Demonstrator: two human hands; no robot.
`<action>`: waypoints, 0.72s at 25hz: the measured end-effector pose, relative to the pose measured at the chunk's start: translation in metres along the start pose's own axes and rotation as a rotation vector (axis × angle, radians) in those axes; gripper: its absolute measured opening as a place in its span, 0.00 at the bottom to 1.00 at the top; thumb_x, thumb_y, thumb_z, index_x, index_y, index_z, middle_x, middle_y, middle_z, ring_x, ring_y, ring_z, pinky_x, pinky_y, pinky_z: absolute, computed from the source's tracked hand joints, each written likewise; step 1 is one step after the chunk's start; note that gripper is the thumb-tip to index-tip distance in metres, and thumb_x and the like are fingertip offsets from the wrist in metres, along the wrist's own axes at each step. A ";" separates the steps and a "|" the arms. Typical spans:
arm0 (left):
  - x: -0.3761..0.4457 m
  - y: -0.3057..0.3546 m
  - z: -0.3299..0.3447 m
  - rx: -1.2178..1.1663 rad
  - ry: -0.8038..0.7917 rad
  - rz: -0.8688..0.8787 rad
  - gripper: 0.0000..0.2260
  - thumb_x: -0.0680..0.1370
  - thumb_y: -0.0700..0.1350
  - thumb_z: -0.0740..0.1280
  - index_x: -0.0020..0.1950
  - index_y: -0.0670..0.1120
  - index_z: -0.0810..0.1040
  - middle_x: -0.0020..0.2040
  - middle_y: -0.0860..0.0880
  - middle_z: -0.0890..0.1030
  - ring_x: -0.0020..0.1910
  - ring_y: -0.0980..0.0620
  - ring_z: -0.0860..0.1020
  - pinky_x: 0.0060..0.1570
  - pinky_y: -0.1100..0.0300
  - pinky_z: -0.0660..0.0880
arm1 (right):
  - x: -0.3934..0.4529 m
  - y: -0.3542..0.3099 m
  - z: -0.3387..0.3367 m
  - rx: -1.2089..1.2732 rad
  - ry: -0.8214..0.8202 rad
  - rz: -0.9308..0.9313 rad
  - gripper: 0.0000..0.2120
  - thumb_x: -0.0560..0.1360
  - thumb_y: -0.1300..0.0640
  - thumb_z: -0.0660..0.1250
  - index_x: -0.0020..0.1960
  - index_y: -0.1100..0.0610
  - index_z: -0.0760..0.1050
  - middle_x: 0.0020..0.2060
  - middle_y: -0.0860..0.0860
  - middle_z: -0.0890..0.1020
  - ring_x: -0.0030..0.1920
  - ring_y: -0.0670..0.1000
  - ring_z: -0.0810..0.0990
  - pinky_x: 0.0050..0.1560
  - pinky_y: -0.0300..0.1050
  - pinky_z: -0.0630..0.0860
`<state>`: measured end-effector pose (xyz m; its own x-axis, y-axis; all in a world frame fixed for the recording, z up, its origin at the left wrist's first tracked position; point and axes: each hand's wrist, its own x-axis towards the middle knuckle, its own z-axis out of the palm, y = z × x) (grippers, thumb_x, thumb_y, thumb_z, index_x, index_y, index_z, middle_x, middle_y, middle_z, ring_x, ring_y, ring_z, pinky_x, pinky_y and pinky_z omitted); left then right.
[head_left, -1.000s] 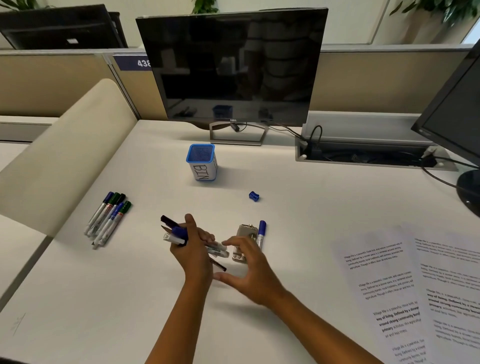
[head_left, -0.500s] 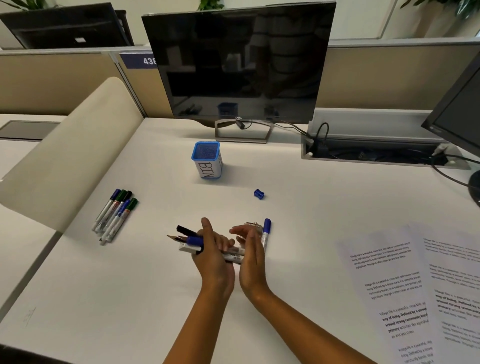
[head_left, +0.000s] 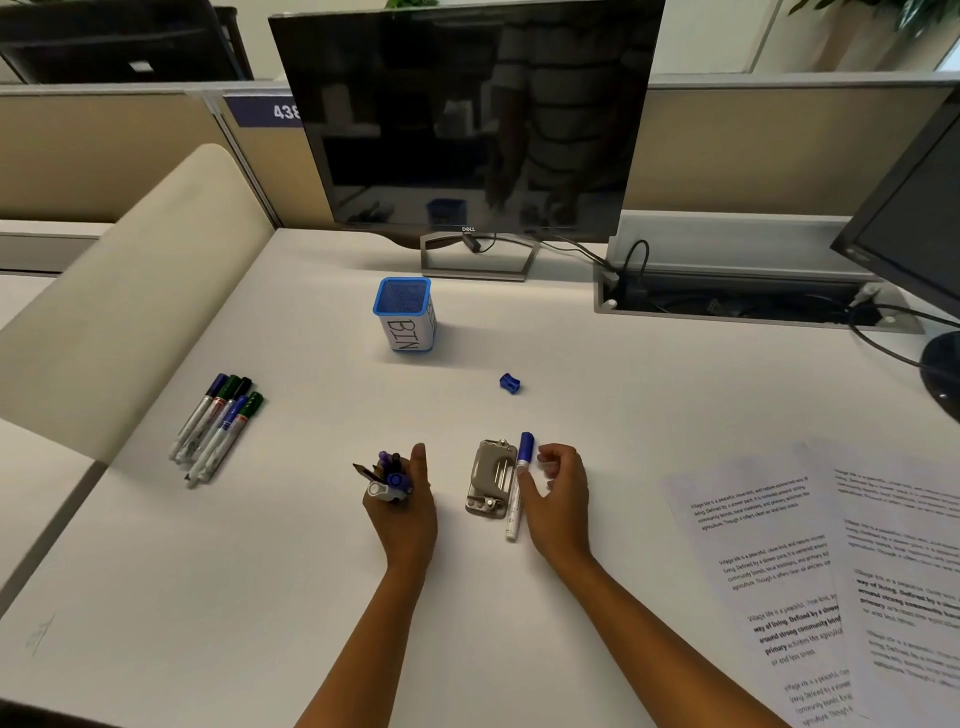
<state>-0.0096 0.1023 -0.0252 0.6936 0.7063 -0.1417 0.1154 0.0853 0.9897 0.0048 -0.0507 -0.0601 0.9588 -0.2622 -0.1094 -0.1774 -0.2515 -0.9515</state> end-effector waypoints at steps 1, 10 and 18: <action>0.001 0.003 0.001 0.020 -0.003 0.025 0.12 0.77 0.43 0.71 0.36 0.49 0.73 0.32 0.47 0.74 0.33 0.49 0.72 0.39 0.56 0.72 | 0.000 0.000 0.000 -0.026 -0.022 0.010 0.16 0.73 0.60 0.73 0.55 0.52 0.70 0.51 0.46 0.76 0.50 0.48 0.74 0.49 0.36 0.71; 0.006 -0.003 0.000 0.064 -0.093 -0.077 0.11 0.79 0.48 0.69 0.44 0.42 0.74 0.34 0.44 0.78 0.31 0.51 0.78 0.30 0.67 0.75 | 0.010 -0.013 -0.011 -0.423 -0.125 0.008 0.11 0.75 0.58 0.71 0.55 0.56 0.73 0.49 0.50 0.79 0.45 0.48 0.77 0.37 0.31 0.66; 0.005 0.013 0.005 -0.140 -0.209 -0.315 0.12 0.77 0.52 0.71 0.48 0.45 0.74 0.25 0.51 0.66 0.23 0.54 0.65 0.26 0.62 0.67 | -0.007 -0.066 0.000 0.042 -0.164 -0.014 0.10 0.74 0.57 0.72 0.53 0.54 0.75 0.45 0.47 0.82 0.41 0.42 0.81 0.39 0.29 0.77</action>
<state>-0.0011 0.1039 -0.0132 0.7712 0.4732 -0.4258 0.2572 0.3802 0.8884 0.0094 -0.0322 0.0031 0.9851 -0.1029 -0.1381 -0.1575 -0.2141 -0.9640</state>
